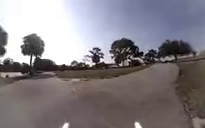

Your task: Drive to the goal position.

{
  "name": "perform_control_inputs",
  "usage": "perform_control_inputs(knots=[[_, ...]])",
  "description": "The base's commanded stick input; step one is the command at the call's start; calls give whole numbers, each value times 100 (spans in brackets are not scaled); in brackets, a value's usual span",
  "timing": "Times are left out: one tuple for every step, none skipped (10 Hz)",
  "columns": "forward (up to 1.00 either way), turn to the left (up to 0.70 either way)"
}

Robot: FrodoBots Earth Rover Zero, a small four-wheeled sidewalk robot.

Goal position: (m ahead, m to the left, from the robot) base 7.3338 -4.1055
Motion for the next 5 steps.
perform_control_inputs(knots=[[100, -38], [100, -37], [100, -37], [100, -37], [100, -38]])
